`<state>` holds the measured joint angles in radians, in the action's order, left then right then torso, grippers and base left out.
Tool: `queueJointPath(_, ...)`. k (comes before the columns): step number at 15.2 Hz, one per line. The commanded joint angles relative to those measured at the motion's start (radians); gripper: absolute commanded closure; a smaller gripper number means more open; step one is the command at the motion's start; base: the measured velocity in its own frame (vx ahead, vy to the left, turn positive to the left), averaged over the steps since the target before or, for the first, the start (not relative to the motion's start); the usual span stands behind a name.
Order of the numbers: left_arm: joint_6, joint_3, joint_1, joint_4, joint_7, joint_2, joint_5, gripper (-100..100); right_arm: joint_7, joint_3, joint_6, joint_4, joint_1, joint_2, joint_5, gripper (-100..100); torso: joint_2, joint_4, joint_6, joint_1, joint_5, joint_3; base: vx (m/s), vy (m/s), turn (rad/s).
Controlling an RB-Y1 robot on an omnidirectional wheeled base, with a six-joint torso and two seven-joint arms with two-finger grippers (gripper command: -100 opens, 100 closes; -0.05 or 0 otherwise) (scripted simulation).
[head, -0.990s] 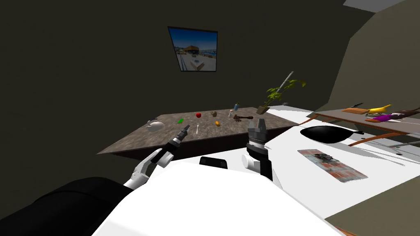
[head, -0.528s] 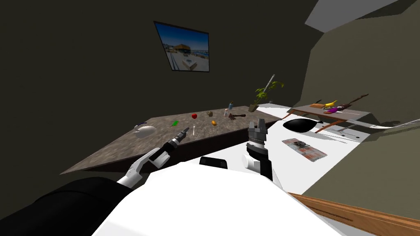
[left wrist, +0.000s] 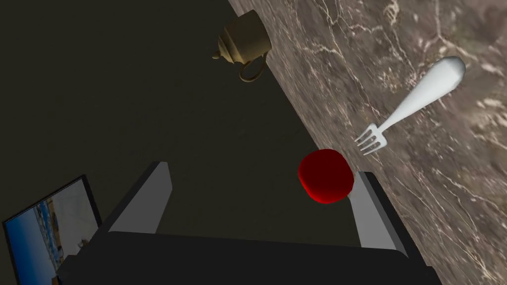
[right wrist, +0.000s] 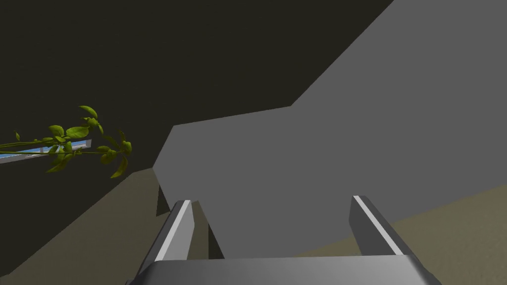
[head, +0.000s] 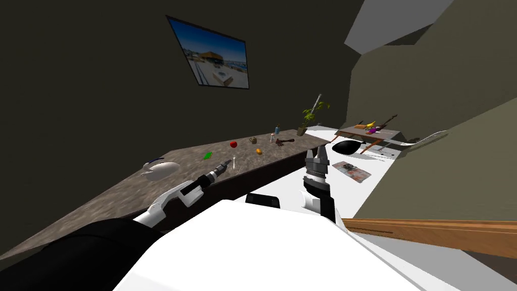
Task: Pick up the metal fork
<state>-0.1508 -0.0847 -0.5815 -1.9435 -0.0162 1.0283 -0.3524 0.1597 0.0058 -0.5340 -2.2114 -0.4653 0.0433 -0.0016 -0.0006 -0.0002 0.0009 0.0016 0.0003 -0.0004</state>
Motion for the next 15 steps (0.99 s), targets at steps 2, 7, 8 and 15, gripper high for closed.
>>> queueJointPath(2, 0.018, -0.003, -0.012, 0.008, -0.008, 0.065, -0.021, -100, 0.000, 0.000, 0.000, 0.000, 0.000, 0.000, 0.000, 0, 0.000, 0.000, 0.000, 0.000, 0.000, 0.000, -0.011, 0.009, -0.204)
queueJointPath(7, 0.057, -0.032, -0.023, 0.056, -0.028, 0.177, -0.081, -100, 0.000, 0.000, 0.000, 0.000, 0.000, 0.000, 0.000, 0, 0.000, 0.000, 0.000, 0.000, 0.000, 0.000, -0.010, 0.008, -0.249)
queueJointPath(8, 0.057, -0.032, -0.023, 0.056, -0.028, 0.191, -0.081, -100, 0.000, 0.000, 0.000, 0.000, 0.000, 0.000, 0.000, 0, 0.000, 0.000, 0.000, 0.000, 0.000, 0.000, -0.010, 0.011, -0.097)
queueJointPath(15, 0.115, -0.081, -0.042, 0.122, -0.060, 0.345, -0.171, -100, 0.000, 0.000, 0.000, 0.000, 0.000, 0.000, 0.000, 0, -0.001, 0.000, -0.001, 0.000, 0.000, 0.000, -0.007, 0.007, -0.222)
